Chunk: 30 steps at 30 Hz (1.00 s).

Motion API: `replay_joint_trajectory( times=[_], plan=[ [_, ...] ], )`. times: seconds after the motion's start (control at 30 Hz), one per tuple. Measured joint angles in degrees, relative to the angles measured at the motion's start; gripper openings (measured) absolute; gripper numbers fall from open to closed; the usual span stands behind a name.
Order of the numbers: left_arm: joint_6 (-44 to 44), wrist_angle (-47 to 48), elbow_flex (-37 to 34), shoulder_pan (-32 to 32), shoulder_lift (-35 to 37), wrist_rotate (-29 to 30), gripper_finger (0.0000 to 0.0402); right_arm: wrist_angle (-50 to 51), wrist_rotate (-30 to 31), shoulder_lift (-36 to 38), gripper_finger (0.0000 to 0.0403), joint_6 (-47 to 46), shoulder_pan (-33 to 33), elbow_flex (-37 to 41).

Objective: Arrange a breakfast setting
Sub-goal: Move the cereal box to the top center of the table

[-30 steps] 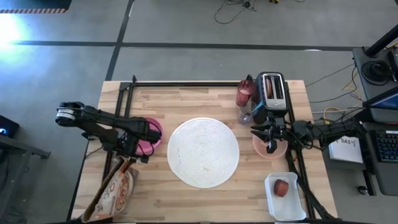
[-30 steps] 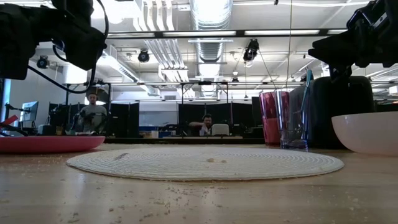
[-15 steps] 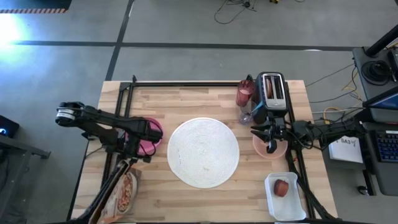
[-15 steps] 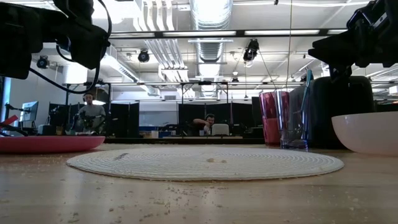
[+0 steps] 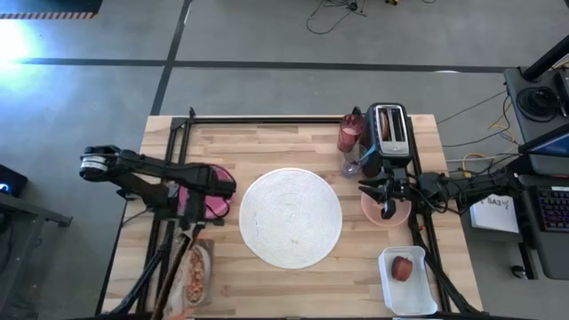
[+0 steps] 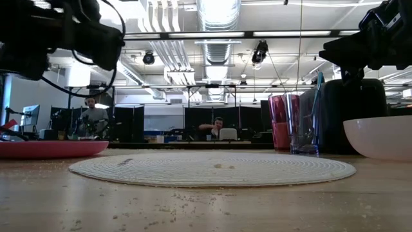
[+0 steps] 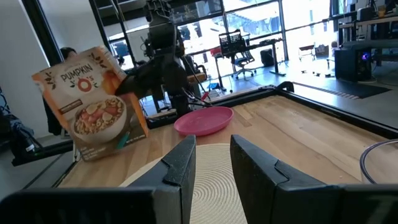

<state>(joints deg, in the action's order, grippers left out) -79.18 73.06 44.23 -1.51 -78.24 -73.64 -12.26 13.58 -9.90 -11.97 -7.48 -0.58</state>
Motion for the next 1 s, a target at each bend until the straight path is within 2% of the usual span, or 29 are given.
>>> replay_joint_trajectory(
  times=[0.17, 0.53, 0.83, 1.0],
  plan=[
    [-2.39, -8.44, 0.0, -4.74, 0.0, -4.4, 0.0, 0.01, 0.0, 0.01, 0.0091, 0.0, 0.01, 0.0],
    [-15.97, -29.97, 0.0, -12.0, 0.0, -9.87, 0.0, -0.01, 0.0, 0.0, 0.0091, 0.0, 0.01, -0.01],
    [-29.33, -56.31, 0.0, -17.94, 0.0, -6.97, 0.0, 0.01, 0.0, -0.01, 0.0091, 0.0, -0.01, 0.0],
    [-34.95, -63.79, 0.0, -21.55, 0.0, -5.84, 0.0, 0.01, 0.0, -0.02, 0.0091, 0.0, 0.0, 0.0]
  ],
)
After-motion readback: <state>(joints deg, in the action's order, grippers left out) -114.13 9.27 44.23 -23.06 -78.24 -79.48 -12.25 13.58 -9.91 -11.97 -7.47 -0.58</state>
